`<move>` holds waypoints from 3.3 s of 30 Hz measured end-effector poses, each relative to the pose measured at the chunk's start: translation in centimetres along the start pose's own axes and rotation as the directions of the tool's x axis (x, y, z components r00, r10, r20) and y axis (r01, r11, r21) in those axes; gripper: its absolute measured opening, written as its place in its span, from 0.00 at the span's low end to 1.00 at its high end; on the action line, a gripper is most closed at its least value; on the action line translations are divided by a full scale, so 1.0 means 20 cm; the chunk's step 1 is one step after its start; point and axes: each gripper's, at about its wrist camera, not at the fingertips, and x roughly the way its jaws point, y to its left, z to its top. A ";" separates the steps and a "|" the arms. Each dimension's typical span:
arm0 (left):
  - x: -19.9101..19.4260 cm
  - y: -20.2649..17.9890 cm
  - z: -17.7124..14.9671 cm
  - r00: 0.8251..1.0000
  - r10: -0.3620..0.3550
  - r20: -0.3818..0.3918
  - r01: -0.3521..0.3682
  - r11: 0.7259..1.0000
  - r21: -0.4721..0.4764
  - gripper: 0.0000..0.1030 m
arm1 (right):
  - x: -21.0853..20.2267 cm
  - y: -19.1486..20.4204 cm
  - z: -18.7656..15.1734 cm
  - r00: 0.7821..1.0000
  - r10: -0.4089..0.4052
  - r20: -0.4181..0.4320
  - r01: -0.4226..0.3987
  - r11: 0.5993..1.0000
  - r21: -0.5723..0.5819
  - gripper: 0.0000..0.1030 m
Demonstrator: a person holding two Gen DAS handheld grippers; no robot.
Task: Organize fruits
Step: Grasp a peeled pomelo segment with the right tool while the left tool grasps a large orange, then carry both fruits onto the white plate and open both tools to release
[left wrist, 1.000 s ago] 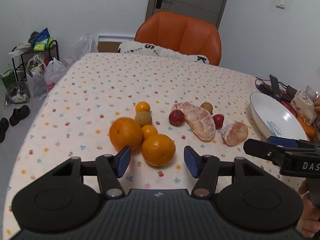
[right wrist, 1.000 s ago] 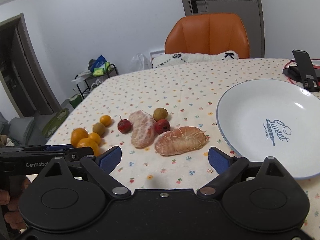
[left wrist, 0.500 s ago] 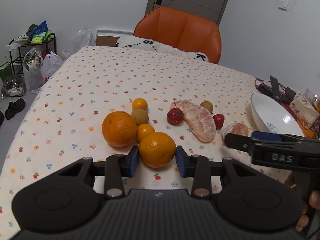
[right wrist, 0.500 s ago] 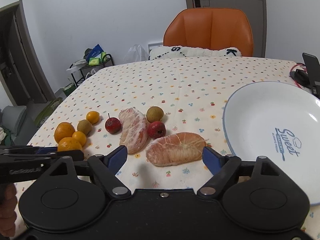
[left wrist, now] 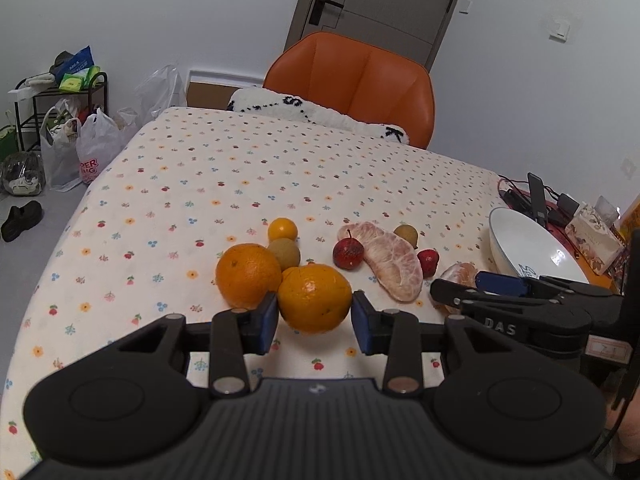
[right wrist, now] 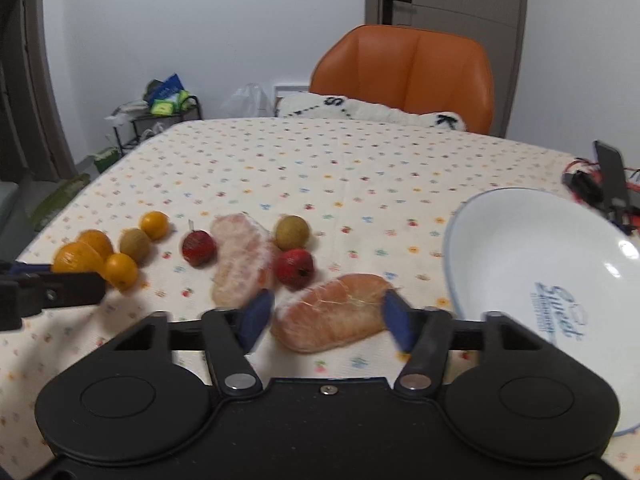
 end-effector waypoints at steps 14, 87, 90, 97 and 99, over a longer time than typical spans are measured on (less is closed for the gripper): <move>-0.01 0.00 -0.04 1.000 -0.030 -0.005 0.030 1.000 0.001 0.36 | -0.06 -0.06 -0.06 0.999 0.030 -0.044 -0.027 0.996 0.083 0.39; 0.36 -1.07 0.08 0.986 -0.158 -0.048 0.165 0.919 0.359 0.36 | -0.41 -0.82 -0.23 0.982 -0.074 0.174 0.010 0.939 0.343 0.32; 0.42 -1.08 0.07 0.986 -0.150 -0.073 0.166 0.920 0.354 0.36 | -0.39 -0.83 -0.23 0.983 -0.078 0.169 0.016 0.939 0.343 0.32; 0.49 -1.08 0.06 0.985 -0.143 -0.099 0.169 0.923 0.345 0.37 | -0.35 -0.85 -0.23 0.984 -0.094 0.154 0.034 0.936 0.350 0.32; 0.48 -1.07 0.06 0.985 -0.143 -0.096 0.167 0.925 0.340 0.37 | -0.34 -0.85 -0.23 0.984 -0.104 0.147 0.046 0.934 0.353 0.32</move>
